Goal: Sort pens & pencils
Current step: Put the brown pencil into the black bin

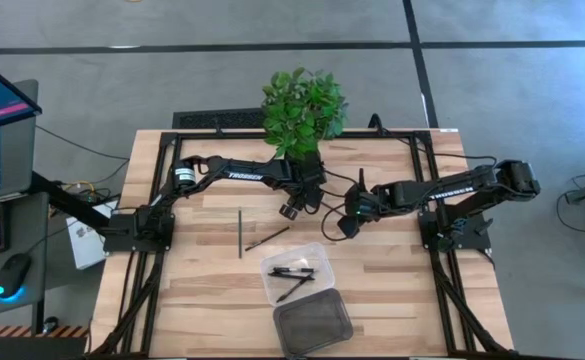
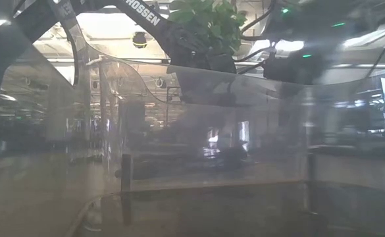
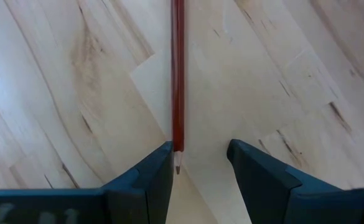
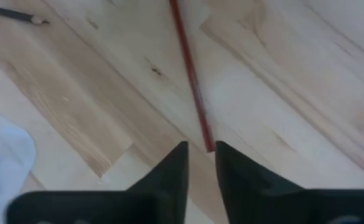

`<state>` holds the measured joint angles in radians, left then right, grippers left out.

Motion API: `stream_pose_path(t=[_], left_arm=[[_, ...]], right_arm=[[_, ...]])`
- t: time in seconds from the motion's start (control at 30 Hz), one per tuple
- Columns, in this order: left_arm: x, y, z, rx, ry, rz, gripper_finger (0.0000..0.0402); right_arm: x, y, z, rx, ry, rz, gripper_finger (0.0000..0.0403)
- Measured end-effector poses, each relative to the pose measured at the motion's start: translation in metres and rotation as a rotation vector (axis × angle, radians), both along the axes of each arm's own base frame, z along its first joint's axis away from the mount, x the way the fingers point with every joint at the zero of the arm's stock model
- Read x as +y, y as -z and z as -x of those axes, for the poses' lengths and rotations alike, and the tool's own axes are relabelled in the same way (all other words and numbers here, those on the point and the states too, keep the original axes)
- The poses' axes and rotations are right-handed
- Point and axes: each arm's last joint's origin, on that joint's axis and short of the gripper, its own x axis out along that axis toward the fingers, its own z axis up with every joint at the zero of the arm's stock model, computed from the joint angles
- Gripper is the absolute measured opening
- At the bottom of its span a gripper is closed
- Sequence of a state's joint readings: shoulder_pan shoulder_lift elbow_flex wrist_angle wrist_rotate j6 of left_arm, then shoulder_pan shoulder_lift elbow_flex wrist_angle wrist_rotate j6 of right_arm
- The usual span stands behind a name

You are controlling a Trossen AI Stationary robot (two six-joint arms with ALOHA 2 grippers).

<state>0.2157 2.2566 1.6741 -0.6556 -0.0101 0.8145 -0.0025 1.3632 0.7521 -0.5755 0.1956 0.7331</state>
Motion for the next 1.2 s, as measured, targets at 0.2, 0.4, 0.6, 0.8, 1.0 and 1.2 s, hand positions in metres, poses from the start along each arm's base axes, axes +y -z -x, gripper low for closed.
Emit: stream_pose_path(t=[0.2, 0.4, 0.6, 0.8, 1.0, 1.2], left_arm=[[0.000, 0.000, 0.000, 0.000, -0.004, 0.000, 0.0157], [0.000, 0.000, 0.000, 0.000, -0.007, 0.000, 0.0157], [0.000, 0.000, 0.000, 0.000, -0.011, 0.001, 0.0157], [0.000, 0.000, 0.000, 0.002, -0.012, 0.000, 0.0157], [0.000, 0.000, 0.000, 0.002, -0.012, 0.000, 0.0157], [0.000, 0.000, 0.000, 0.001, -0.012, 0.000, 0.0157]], right_arm=[[0.000, -0.001, -0.002, -0.023, -0.006, 0.022, 0.0182], [0.003, 0.006, -0.007, 0.002, -0.041, 0.051, 0.0223], [0.000, 0.040, -0.013, 0.155, -0.026, 0.020, 0.0216], [0.000, 0.058, -0.023, 0.189, -0.076, 0.028, 0.0185], [0.000, 0.057, -0.025, 0.163, -0.083, 0.018, 0.0148], [0.001, 0.058, -0.026, 0.162, -0.090, -0.003, 0.0104]])
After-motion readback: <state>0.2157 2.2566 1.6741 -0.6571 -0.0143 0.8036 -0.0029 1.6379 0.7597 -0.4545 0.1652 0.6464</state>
